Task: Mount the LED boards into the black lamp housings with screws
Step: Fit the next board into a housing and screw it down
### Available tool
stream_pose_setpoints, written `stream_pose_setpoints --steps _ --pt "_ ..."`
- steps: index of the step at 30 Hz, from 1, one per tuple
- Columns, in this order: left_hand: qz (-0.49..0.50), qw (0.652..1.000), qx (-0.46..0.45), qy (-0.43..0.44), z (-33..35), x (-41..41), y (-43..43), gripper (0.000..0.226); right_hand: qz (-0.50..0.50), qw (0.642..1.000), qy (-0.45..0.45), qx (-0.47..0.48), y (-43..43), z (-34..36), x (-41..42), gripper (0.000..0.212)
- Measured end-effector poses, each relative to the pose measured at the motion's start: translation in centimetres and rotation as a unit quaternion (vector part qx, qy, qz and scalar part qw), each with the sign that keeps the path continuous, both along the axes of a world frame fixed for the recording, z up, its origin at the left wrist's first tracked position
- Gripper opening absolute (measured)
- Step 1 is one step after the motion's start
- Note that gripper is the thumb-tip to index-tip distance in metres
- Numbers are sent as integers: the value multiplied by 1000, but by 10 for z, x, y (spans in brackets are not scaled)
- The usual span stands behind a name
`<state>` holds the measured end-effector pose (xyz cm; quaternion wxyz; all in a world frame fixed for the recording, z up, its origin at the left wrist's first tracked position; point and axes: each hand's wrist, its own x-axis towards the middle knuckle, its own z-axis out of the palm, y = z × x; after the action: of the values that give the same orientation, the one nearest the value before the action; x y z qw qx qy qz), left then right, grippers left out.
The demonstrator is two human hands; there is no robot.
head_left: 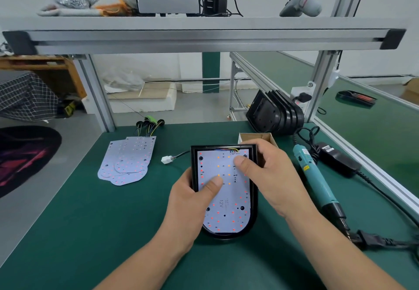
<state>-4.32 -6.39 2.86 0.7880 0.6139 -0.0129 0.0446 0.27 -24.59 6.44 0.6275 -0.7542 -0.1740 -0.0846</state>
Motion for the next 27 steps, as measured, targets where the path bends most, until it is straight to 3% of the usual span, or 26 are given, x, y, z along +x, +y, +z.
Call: stream_pose_setpoints --steps 13,14,16,17,18,19,22,27 --pt "-11 996 -79 32 11 -2 4 26 51 999 -18 5 3 6 -7 14" --pt "-14 995 -90 40 12 -2 5 30 83 996 10 33 2 8 -5 20" --pt "-26 990 -121 65 13 -3 7 37 113 978 90 150 0 11 -1 54" --pt "-36 988 -129 75 15 -3 8 38 111 968 108 196 -1 12 1 58" --pt "-46 987 -131 82 16 -4 9 38 87 971 99 200 -2 12 4 46" --pt "-58 986 -133 87 17 -5 10 39 73 983 76 152 -4 8 5 31" --pt "-103 982 -134 89 18 -8 11 44 154 987 34 -20 -2 -4 -2 51" --pt "-175 973 -130 74 17 -12 14 51 161 984 20 -76 2 -3 -6 46"
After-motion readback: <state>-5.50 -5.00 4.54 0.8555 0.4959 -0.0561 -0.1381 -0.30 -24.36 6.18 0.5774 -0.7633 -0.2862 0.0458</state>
